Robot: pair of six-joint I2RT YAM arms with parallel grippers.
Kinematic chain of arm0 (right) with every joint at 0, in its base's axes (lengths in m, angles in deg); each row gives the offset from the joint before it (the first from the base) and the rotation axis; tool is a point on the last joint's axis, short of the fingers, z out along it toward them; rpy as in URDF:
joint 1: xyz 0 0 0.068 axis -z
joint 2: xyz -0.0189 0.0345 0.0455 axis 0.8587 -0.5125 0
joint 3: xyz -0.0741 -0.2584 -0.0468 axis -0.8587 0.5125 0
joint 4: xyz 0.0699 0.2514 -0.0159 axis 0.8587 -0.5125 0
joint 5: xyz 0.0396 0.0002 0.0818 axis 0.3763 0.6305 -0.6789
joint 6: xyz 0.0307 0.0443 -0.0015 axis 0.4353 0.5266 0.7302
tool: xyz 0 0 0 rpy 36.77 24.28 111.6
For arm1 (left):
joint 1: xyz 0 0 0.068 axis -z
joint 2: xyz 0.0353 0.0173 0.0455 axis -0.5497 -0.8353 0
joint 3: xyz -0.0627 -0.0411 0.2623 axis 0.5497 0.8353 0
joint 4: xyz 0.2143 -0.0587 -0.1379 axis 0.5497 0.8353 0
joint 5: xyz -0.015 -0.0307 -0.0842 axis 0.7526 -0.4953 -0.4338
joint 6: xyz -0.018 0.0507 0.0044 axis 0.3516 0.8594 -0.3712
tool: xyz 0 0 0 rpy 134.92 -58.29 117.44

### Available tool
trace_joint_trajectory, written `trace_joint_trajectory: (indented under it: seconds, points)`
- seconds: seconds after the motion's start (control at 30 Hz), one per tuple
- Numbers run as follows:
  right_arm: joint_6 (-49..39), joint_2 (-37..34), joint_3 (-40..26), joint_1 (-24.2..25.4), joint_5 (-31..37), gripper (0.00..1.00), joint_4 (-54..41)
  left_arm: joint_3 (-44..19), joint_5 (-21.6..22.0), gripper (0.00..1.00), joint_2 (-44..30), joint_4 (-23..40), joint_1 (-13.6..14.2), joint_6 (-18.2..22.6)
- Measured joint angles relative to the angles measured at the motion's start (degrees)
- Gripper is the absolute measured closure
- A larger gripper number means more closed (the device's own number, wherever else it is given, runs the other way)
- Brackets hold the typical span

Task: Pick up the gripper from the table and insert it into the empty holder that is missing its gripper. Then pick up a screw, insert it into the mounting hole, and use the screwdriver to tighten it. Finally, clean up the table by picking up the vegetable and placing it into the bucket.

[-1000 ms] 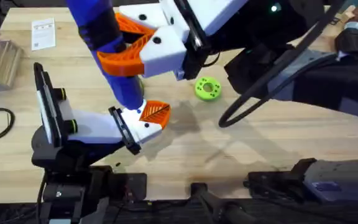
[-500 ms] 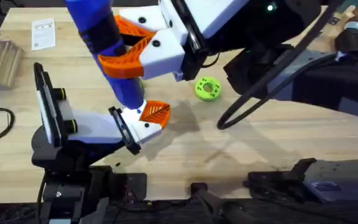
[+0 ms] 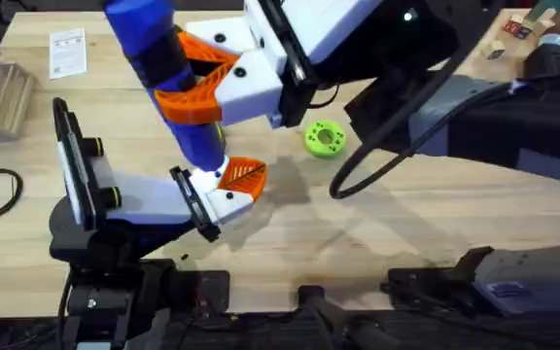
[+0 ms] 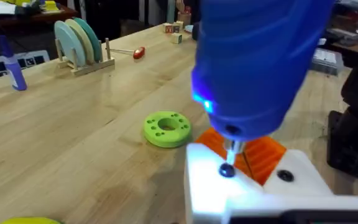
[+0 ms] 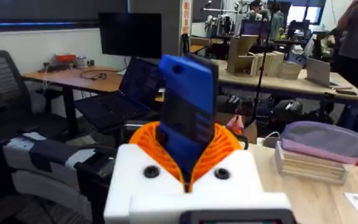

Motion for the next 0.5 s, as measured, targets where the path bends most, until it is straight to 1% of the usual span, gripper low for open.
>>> trace_joint_trajectory:
  seconds: [0.3,0.5]
  points:
    - [0.0,-0.3,0.0,0.0,0.0,0.979,0.0,0.0,0.0,0.984,0.0,0.0,0.0,0.0]
    - [0.0,-1.7,0.0,0.0,0.0,0.979,0.0,0.0,0.0,0.984,0.0,0.0,0.0,0.0]
